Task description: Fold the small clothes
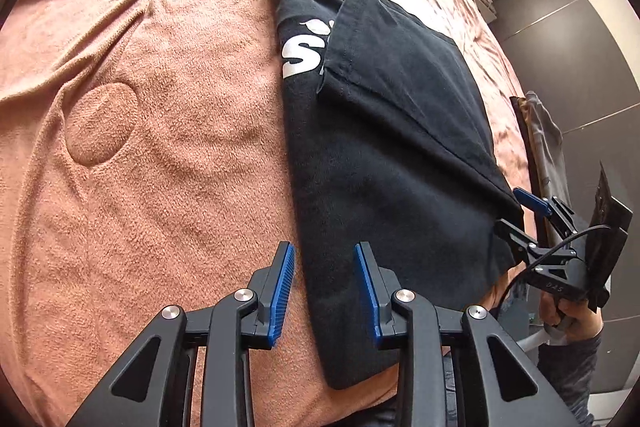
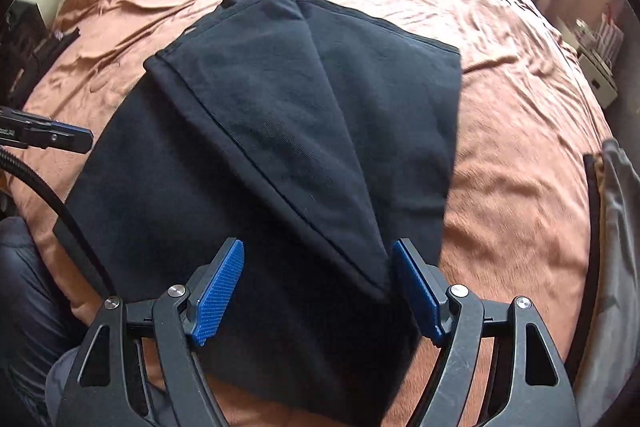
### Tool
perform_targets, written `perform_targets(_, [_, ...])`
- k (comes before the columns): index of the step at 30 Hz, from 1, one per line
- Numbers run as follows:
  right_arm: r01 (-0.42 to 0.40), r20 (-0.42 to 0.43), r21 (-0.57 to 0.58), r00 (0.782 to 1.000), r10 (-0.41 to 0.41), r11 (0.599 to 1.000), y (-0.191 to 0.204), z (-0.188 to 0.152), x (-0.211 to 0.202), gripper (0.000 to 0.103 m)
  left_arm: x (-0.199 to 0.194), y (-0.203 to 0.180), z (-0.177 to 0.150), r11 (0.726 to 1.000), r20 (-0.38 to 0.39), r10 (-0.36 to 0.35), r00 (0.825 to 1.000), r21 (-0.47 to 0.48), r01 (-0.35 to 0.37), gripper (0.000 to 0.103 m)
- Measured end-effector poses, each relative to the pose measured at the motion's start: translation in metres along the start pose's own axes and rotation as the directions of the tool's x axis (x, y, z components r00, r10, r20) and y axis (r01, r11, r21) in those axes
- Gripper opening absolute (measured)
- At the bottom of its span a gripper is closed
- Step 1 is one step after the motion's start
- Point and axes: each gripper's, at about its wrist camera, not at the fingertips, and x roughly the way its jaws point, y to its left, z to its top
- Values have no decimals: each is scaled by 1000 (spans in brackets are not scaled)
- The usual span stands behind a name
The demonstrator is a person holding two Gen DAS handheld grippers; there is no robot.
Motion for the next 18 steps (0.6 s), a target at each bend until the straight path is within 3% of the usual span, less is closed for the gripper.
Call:
perform_targets(13, [57, -47, -49, 997, -59, 997, 31, 71, 57, 75, -8, 18, 20, 1000, 8, -1, 1000, -11, 1, 33])
perform_targets(18, [50, -35, 6, 998, -50, 999, 16, 84, 66, 75, -9, 25, 30, 1000, 8, 10, 1000, -21, -10, 33])
